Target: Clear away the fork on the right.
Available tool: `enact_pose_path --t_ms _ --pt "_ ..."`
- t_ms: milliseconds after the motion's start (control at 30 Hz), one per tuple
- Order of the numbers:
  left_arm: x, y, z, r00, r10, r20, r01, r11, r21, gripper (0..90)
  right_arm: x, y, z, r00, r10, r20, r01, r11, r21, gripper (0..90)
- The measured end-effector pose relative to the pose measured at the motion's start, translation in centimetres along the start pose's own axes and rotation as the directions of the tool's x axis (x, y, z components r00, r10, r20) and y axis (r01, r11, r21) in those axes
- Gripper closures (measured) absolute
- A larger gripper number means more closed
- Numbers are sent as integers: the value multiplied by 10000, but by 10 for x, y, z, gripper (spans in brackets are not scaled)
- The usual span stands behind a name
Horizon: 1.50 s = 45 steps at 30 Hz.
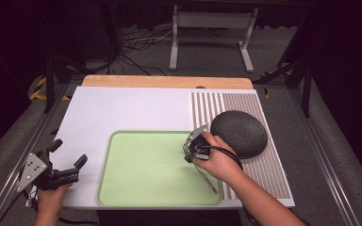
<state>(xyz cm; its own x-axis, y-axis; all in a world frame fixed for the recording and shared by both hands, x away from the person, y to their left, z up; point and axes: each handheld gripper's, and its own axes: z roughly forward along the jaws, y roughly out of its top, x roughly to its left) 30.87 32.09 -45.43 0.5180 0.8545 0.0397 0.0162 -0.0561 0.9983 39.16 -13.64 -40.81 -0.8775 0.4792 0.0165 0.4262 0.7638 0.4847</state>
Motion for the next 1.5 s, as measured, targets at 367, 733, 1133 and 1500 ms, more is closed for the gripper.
enact_pose_path --t_ms 367,733,1133,1500 --pt "0 0 0 10000 5 6 -5 10000 6 2 -1 -3 11 9996 -239 179 230 9986 477 899" --pt "0 0 0 10000 -1 -1 1 10000 15 2 -4 -6 16 9991 -297 298 277 9976 629 900" --pt "0 0 0 10000 -4 -3 4 10000 17 2 -12 -11 14 9980 -197 607 154 9974 709 900" --pt "0 0 0 10000 10 15 -10 10000 43 2 -22 -18 10 9958 73 907 -142 9970 757 899"
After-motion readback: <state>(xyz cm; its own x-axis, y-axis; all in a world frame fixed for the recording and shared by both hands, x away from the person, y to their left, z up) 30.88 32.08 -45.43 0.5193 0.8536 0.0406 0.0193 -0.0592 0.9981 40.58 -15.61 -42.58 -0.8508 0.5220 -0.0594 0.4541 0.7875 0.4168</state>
